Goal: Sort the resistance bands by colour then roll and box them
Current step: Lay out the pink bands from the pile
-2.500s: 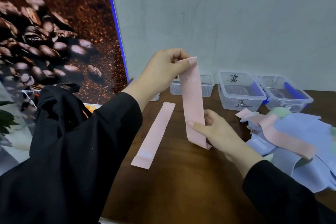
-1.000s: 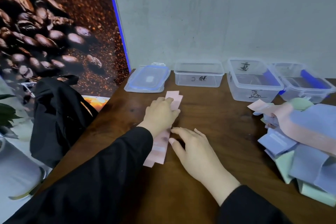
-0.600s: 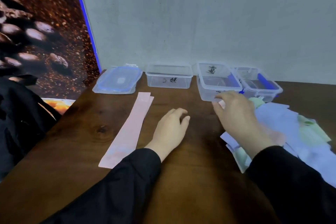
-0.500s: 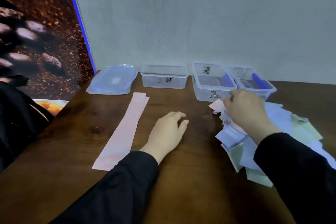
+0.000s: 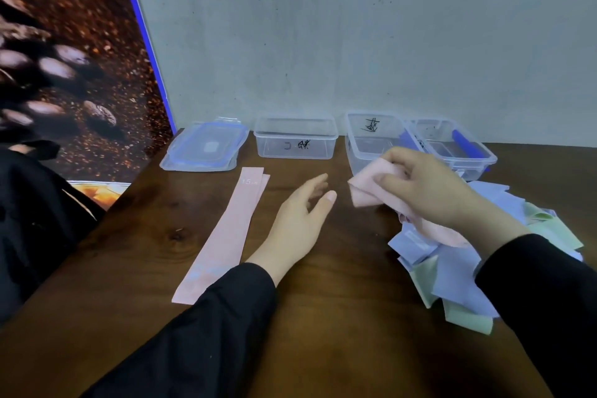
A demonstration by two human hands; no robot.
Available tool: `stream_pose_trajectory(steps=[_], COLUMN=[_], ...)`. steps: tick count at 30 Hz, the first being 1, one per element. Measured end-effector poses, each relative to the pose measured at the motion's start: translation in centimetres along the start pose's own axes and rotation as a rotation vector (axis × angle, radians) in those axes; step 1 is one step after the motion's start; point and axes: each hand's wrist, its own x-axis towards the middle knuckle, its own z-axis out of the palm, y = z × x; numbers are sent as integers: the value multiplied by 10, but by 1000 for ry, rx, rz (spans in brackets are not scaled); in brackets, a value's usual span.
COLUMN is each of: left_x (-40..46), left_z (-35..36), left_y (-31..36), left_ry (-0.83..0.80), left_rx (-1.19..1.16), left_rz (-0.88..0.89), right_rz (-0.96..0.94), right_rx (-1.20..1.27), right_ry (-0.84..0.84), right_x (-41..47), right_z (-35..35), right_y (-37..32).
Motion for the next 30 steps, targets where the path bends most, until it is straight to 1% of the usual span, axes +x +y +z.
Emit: stream_pose_trajectory(steps=[1,3,4,5,6,9,11,13,15,19,21,24,26,27,28,29,30], left_x=[2,6,6,5,5,6,8,11,14,32,41,59,69,74,78,81,83], left_z=[-4,-10,-13,-17,-21,-43,-62,-83,-101,-134,-148,-166,-173,-174,-174,-172,-168], left_y=[8,22,27,30,32,31,32,34,39,44,46,46,43,39,34,27,18], left_ry=[-37,-176,-237,-270,-265,-160,-68,69,169,289,299,297,283,269,253,230,207], left_rx=[-128,-479,-628,-723,-772,-804,-732,-584,-485,-290,-221,-149,-39,20,75,139,261], left_rz=[-92,-327,-409,-444,-453,-449,-410,-338,-276,-163,-135,-74,-53,-60,-79,-104,-127], right_rz=[-35,-78,-91,-103,-111,-92,-44,6,46,85,87,140,172,179,175,157,118], right_rx=[-10,6,19,34,52,151,220,292,363,396,411,613,753,768,743,640,451], right_ry=[-32,-96,-128,-153,-170,-146,-104,-91,-137,-276,-316,-326,-318,-313,-303,-285,-260], right_x=[-1,-1,-1,-1,-1,-1,-1,-4,-8,-18,-23,-30,-33,-33,-33,-32,-32], right_z=[1,6,10,15,21,40,55,73,92,128,140,153,160,165,171,176,181], right_y=[-7,-19,-25,-29,-33,-39,-42,-46,-50,-62,-68,-74,-80,-81,-82,-83,-83])
